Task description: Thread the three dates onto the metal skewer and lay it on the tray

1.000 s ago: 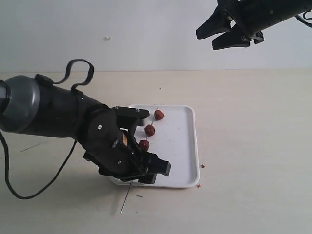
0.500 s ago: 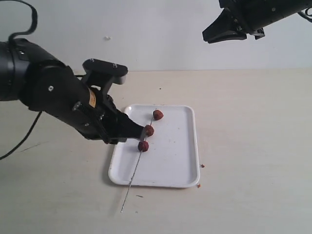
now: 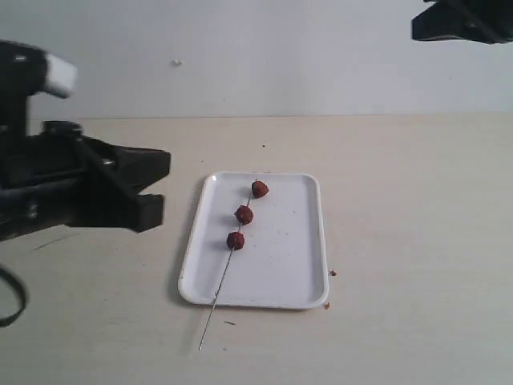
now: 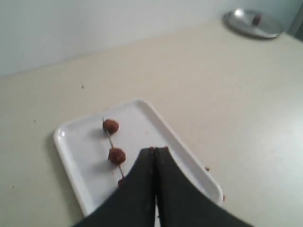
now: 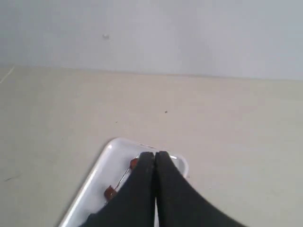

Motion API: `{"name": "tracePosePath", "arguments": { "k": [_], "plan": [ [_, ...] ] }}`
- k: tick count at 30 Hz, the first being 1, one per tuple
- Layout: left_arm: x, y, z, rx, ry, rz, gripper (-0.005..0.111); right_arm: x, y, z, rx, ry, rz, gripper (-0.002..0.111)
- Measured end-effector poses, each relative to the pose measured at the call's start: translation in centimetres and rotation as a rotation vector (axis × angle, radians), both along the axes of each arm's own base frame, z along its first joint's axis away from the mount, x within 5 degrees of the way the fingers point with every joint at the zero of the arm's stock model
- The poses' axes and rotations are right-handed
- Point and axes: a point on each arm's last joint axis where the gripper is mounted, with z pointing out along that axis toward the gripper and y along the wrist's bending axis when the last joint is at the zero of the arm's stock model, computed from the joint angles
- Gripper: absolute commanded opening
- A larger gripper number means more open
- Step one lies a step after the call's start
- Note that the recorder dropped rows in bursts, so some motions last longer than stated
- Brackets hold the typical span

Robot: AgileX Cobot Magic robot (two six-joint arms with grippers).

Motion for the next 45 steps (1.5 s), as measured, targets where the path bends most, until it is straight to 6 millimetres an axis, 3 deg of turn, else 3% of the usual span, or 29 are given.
{"name": "tracePosePath", "arguments": {
  "k": [5, 6, 7, 12, 16, 22, 25, 34, 39, 42, 45],
  "plan": [
    [-4.3, 3.6, 0.9, -0.099, -0.159, -0.017, 0.000, -9.3, 1.6, 1.2, -0.077, -0.249, -0.067, 0.000],
    [-4.9, 4.2, 1.0, -0.114, -0.182, -0.019, 0.000, -10.4, 1.8, 1.0, -0.085, -0.275, -0.067, 0.000],
    [-5.8, 4.9, 1.1, -0.139, -0.211, -0.019, 0.000, -12.9, 2.0, 1.5, -0.090, -0.349, -0.067, 0.000],
    [-9.0, 7.7, 0.8, -0.224, -0.312, -0.016, 0.000, -20.2, 2.0, 1.2, -0.083, -0.551, -0.076, 0.000],
    [-10.6, 9.1, -0.1, -0.267, -0.364, -0.014, 0.000, -24.9, 2.0, 0.4, -0.073, -0.699, -0.073, 0.000],
    [-11.7, 10.2, -1.9, -0.233, -0.350, -0.002, 0.000, -29.8, 2.6, -0.4, -0.070, -0.847, 0.003, 0.000],
    [-11.9, 10.4, -2.6, -0.214, -0.334, 0.001, 0.000, -30.6, 2.6, -0.4, -0.066, -0.880, 0.010, 0.000],
    [-11.9, 10.4, -3.1, -0.192, -0.318, 0.002, 0.000, -30.6, 2.6, -0.4, -0.065, -0.877, 0.013, 0.000],
    [-11.9, 10.4, -3.2, -0.191, -0.317, 0.002, 0.000, -30.4, 2.3, -0.8, -0.199, -0.886, -0.001, 0.000],
    [-11.9, 10.4, -3.2, -0.191, -0.317, 0.002, 0.000, -29.4, 1.7, -2.2, -0.233, -0.802, -0.067, 0.000],
    [-11.9, 10.4, -3.2, -0.191, -0.317, 0.002, 0.000, -28.0, 0.4, -4.8, -0.261, -0.660, -0.238, 0.000]
  ]
}}
